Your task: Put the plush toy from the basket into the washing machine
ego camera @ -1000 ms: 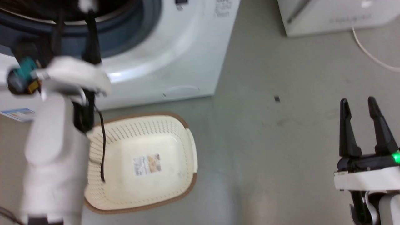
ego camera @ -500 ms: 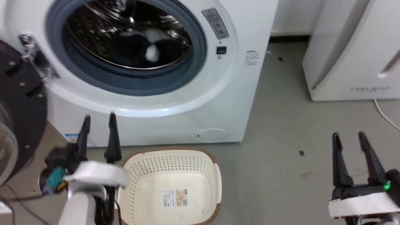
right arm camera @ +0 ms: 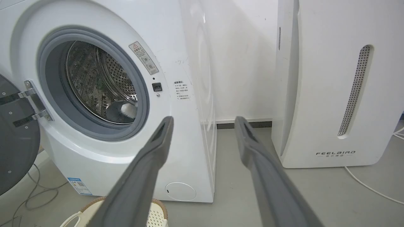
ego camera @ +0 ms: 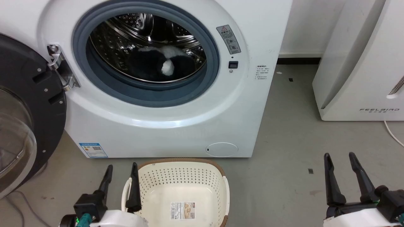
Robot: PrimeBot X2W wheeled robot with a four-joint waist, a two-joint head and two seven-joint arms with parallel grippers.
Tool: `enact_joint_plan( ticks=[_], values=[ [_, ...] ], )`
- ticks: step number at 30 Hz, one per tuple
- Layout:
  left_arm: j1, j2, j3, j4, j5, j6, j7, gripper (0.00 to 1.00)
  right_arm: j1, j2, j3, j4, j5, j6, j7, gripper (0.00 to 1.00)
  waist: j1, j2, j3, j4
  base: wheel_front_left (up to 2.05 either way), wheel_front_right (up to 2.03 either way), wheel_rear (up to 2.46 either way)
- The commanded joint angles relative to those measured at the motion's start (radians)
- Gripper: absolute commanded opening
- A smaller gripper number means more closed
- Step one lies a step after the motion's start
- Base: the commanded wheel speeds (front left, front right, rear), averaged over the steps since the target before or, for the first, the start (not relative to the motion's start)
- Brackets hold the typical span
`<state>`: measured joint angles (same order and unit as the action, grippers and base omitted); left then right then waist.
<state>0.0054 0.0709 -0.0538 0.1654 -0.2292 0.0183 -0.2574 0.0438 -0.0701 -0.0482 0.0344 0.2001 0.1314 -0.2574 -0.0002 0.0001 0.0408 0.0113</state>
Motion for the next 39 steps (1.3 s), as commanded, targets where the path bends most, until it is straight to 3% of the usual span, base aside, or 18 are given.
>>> enact_joint_plan(
  ticks=[1, 9, 10, 39],
  values=[
    [0.014, -0.005, -0.007, -0.001, 0.012, 0.008, -0.004, 1.00, 0.017, 0.005, 0.003, 0.006, -0.009, -0.001, -0.004, 1.00, 0.0002, -0.0001, -0.008, 0.005, 0.00, 0.00, 0.00],
    [0.030, -0.012, -0.016, -0.020, 0.026, 0.025, -0.004, 1.00, 0.023, 0.012, 0.026, 0.014, -0.013, -0.001, -0.004, 1.00, 0.0002, -0.0001, -0.023, 0.014, 0.00, 0.00, 0.00],
    [0.019, -0.013, -0.019, -0.017, 0.026, 0.023, 0.001, 0.00, 0.010, 0.007, 0.025, 0.011, -0.007, 0.000, 0.000, 0.00, 0.0002, -0.0001, -0.023, 0.013, 0.00, 0.00, 0.00],
    [0.014, -0.015, -0.005, -0.046, 0.068, 0.014, 0.054, 0.00, -0.001, 0.010, 0.030, 0.002, -0.047, 0.000, 0.053, 0.00, 0.0002, -0.0001, -0.027, 0.008, 0.00, 0.00, 0.00]
  ],
)
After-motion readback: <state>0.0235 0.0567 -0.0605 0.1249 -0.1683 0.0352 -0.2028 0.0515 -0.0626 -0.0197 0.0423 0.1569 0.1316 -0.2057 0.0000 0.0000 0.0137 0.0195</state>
